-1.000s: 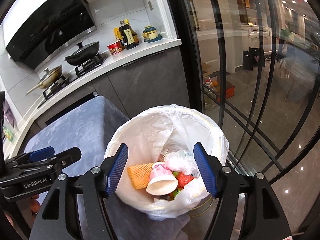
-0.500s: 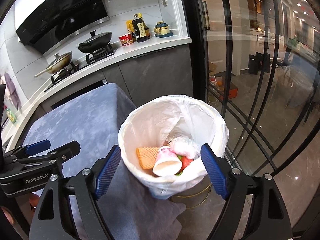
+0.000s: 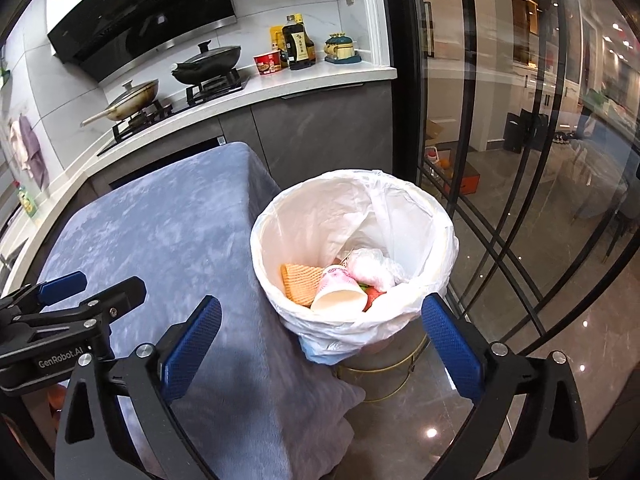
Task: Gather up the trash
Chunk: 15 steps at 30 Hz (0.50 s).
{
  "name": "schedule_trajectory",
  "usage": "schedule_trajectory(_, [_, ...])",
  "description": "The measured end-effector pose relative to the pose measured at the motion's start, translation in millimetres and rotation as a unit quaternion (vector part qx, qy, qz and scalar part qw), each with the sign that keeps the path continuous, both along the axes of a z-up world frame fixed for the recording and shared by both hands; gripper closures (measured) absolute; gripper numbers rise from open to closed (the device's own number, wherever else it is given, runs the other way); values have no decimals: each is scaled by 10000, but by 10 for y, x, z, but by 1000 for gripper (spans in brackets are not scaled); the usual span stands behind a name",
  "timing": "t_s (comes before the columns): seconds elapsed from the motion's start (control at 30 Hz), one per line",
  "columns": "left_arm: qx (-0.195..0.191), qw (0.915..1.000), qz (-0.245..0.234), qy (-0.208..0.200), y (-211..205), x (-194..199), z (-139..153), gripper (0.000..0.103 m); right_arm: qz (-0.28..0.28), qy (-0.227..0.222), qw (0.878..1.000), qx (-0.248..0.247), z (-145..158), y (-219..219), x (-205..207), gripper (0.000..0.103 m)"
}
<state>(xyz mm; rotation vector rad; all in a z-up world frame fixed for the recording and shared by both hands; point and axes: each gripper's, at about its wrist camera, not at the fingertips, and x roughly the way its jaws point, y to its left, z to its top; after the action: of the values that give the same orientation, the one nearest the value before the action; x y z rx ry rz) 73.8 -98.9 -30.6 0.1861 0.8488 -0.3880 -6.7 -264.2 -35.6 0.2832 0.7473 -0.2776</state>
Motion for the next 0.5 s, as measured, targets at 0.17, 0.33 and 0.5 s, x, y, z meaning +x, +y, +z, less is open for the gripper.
schedule_trajectory(0.17, [7, 10000, 44, 23, 46, -92, -27, 10, 1, 16, 10000, -42, 14, 14, -66, 6])
schedule_trajectory(0.33, [21, 10000, 88, 5, 64, -162, -34, 9, -14, 32, 10000, -27, -1, 3, -139, 6])
schedule_trajectory(0.5, [3, 9999, 132, -30, 77, -216, -15, 9, -27, 38, 10000, -36, -11, 0, -204, 6])
